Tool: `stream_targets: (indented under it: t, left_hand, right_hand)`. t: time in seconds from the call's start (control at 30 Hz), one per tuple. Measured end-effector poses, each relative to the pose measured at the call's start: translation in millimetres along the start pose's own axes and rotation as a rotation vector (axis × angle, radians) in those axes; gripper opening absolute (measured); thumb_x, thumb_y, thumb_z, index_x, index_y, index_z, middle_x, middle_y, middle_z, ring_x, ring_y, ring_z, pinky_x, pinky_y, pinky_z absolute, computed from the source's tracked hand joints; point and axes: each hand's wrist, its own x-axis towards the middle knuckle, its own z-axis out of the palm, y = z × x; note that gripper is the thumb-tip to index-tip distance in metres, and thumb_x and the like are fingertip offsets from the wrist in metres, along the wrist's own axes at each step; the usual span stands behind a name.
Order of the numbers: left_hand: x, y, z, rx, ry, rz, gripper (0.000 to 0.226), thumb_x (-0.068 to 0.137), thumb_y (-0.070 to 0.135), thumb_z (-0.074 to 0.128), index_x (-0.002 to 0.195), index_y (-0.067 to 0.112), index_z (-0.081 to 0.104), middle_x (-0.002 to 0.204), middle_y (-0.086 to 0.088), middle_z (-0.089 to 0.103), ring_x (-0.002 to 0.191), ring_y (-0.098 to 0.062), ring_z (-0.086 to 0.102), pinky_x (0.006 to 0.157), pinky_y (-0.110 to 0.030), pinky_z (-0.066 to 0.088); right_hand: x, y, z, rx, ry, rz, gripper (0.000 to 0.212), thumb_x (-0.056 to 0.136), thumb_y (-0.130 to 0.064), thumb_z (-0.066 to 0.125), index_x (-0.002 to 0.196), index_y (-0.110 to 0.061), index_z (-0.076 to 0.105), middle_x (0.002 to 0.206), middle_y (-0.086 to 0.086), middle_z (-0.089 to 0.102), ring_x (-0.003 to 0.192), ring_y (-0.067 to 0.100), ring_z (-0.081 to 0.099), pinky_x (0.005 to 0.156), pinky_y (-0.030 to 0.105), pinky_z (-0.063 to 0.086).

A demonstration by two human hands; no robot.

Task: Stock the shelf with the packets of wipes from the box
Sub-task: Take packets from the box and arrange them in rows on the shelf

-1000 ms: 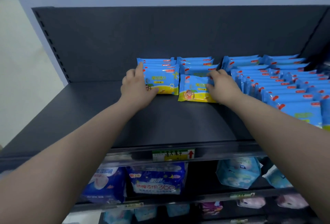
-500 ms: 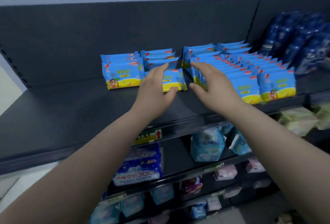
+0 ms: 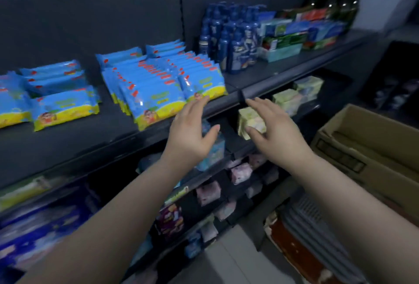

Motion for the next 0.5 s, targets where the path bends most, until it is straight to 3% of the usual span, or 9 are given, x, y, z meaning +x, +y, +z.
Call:
stream_targets:
  t: [0.2, 0.4, 0.5]
  left_hand:
    - [18.9, 92.8, 111.7, -0.115, -0.137, 0.041, 0.061, 0.088, 0.032, 0.059, 0.142, 0.014, 0.037, 0.14, -0.008, 0.044, 0.129, -0.025, 0.04, 0.108, -0.034, 0.031]
    - [29.2, 166.2, 200.7, -0.199, -0.265, 0.104, 0.061, 0.09, 0.03, 0.059, 0.145, 0.018, 0.033, 0.143, -0.002, 0.04, 0.132, -0.017, 0.035, 0.104, -0.023, 0.025]
    - [33.8, 189.9, 233.1, -0.221, -0.339, 0.133, 0.063, 0.09, 0.032, 0.058, 0.145, 0.021, 0.031, 0.144, -0.001, 0.039, 0.133, -0.018, 0.034, 0.107, -0.027, 0.028]
  right_hand:
    - [-74.3, 114.5, -56.0, -0.087, 0.036, 0.206, 0.059, 0.086, -0.024, 0.063, 0.14, -0.017, 0.042, 0.142, 0.009, 0.045, 0.134, 0.025, 0.037, 0.11, 0.03, 0.025]
    - [-137.3, 203.2, -104.5, -0.144, 0.067, 0.387, 0.056, 0.087, -0.023, 0.062, 0.139, -0.016, 0.044, 0.144, 0.009, 0.044, 0.135, 0.025, 0.035, 0.112, 0.031, 0.023]
    - [-159.6, 239.5, -120.1, -0.149, 0.084, 0.459, 0.055, 0.087, -0.022, 0.062, 0.139, -0.016, 0.044, 0.143, 0.009, 0.044, 0.135, 0.025, 0.036, 0.111, 0.033, 0.025]
